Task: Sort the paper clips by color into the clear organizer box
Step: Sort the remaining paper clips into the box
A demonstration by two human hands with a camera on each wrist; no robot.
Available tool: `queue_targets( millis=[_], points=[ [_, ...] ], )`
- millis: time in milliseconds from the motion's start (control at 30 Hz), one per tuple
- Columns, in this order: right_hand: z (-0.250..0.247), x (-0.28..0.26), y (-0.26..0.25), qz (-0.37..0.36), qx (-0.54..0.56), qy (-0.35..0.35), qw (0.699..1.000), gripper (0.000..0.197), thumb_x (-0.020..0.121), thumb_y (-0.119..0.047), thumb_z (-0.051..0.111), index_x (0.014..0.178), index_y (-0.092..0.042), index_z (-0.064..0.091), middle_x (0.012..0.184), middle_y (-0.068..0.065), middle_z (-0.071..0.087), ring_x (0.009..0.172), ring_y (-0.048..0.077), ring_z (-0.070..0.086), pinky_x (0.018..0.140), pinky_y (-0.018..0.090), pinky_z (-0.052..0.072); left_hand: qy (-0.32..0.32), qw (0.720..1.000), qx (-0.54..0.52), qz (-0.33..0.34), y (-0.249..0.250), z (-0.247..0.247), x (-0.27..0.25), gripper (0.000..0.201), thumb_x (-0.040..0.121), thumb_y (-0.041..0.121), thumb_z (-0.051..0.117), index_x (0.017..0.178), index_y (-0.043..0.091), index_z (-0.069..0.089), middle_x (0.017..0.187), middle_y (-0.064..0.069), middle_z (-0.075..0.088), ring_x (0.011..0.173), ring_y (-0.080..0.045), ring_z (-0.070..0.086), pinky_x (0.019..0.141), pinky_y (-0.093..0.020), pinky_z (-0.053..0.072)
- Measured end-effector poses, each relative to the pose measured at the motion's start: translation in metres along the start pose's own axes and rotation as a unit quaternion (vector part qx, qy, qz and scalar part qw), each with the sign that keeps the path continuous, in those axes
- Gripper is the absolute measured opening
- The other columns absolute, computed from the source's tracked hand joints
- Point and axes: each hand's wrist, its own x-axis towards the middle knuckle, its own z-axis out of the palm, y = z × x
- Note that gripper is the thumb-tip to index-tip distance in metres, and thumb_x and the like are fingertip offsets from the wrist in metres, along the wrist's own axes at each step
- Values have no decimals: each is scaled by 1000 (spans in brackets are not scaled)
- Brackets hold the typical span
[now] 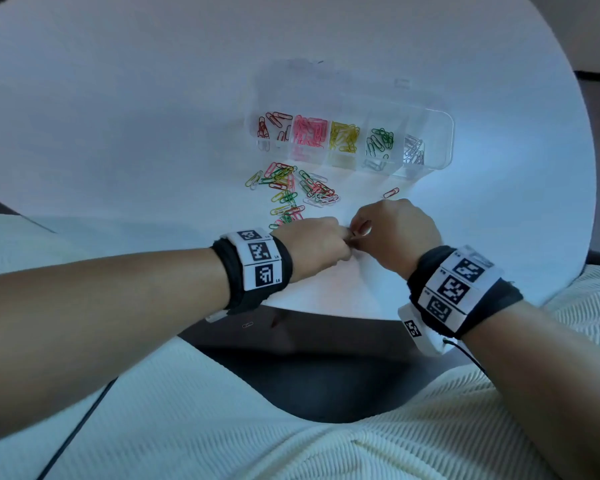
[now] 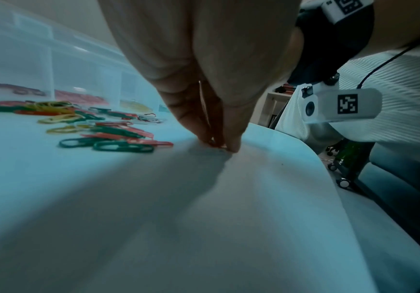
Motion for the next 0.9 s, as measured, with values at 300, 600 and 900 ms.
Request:
queue_targets(
  millis=[300, 600, 900],
  points=[
    [4, -2, -11, 21, -79, 17, 997, 23, 82, -36, 66, 97, -18, 67, 93, 11, 64, 78, 32, 61, 65, 31, 46, 22, 999, -33, -32, -7, -8, 1, 35, 90, 3, 47, 121, 13, 59, 114, -10, 56, 105, -31, 52, 82, -41, 46],
    [15, 0, -7, 11, -79, 38, 996, 27, 83, -35, 60, 91, -14, 46, 92, 6, 59, 75, 29, 55, 59, 31, 34, 65, 995, -60, -49, -11, 0, 0, 29, 82, -4, 48, 106, 9, 57, 100, -12, 49, 82, -21, 36, 63, -37, 38],
    [-2, 2, -4, 97, 143, -50, 984, 15, 78, -11, 52, 67, -3, 58, 68, 10, 53, 65, 28, 46, 56, 30, 35, 75, 995, -58, -37, -11, -2, -1, 26, 80, -5, 47, 101, 7, 57, 96, -13, 50, 88, -29, 46, 67, -40, 41]
  ],
)
